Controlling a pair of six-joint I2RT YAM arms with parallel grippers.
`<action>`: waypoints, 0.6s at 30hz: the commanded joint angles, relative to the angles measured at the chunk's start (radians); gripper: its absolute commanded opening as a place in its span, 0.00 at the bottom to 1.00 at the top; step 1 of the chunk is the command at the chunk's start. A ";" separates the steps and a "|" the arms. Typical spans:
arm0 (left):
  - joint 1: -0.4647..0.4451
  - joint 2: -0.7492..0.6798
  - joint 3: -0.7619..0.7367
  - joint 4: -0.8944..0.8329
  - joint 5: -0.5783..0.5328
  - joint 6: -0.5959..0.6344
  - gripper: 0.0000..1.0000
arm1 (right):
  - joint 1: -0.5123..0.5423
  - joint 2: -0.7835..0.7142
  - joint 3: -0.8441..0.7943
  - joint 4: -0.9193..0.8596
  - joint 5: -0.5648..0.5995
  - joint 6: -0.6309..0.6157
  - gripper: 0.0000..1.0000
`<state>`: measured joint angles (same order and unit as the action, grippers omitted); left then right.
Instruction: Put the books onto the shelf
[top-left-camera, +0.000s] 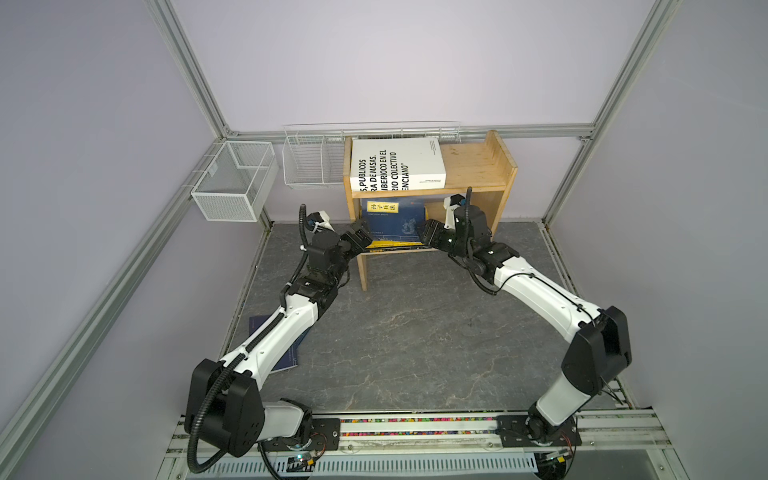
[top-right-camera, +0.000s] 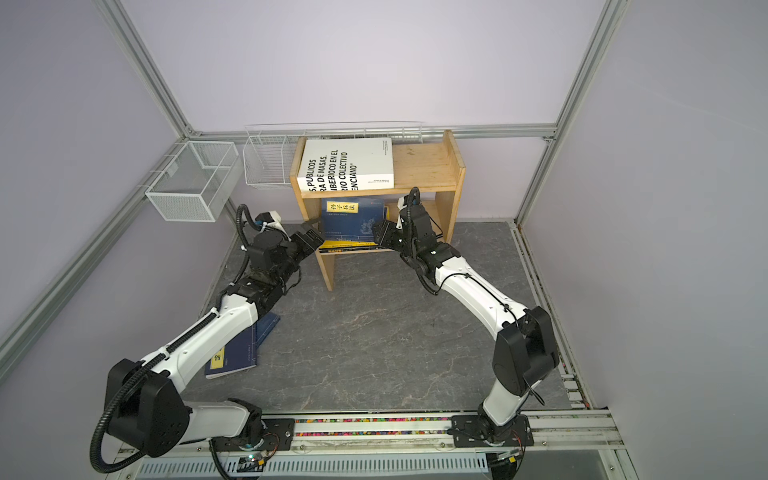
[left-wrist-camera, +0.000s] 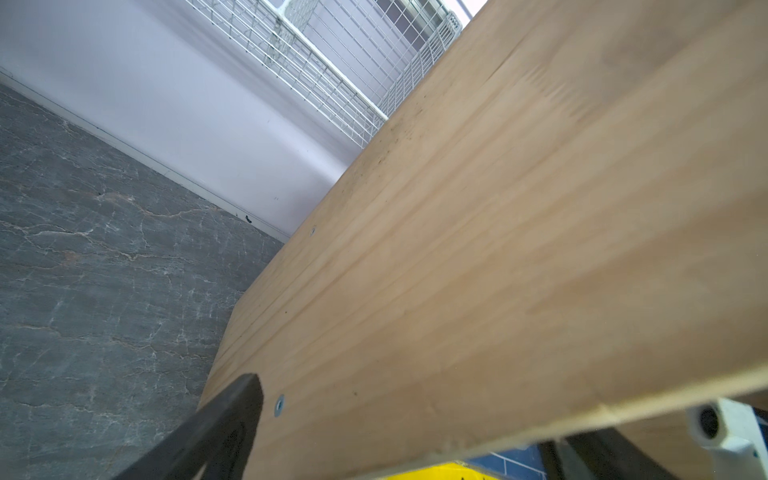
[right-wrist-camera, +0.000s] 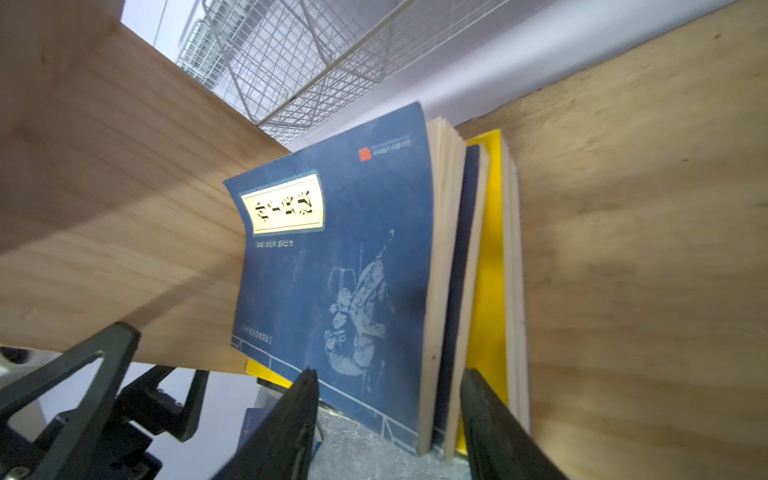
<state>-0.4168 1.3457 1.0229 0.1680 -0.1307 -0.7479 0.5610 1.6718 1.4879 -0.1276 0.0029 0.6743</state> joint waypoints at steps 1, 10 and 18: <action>0.007 0.017 -0.005 0.019 0.017 -0.001 1.00 | -0.001 -0.028 0.049 -0.059 0.065 -0.100 0.58; 0.007 0.023 -0.005 0.020 0.033 0.008 1.00 | -0.004 0.050 0.142 -0.118 0.056 -0.125 0.56; 0.008 0.028 -0.013 0.030 0.043 0.008 0.99 | -0.006 0.120 0.188 -0.112 0.047 -0.132 0.54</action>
<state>-0.4141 1.3617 1.0229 0.1757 -0.0959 -0.7471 0.5583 1.7676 1.6436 -0.2554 0.0414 0.5678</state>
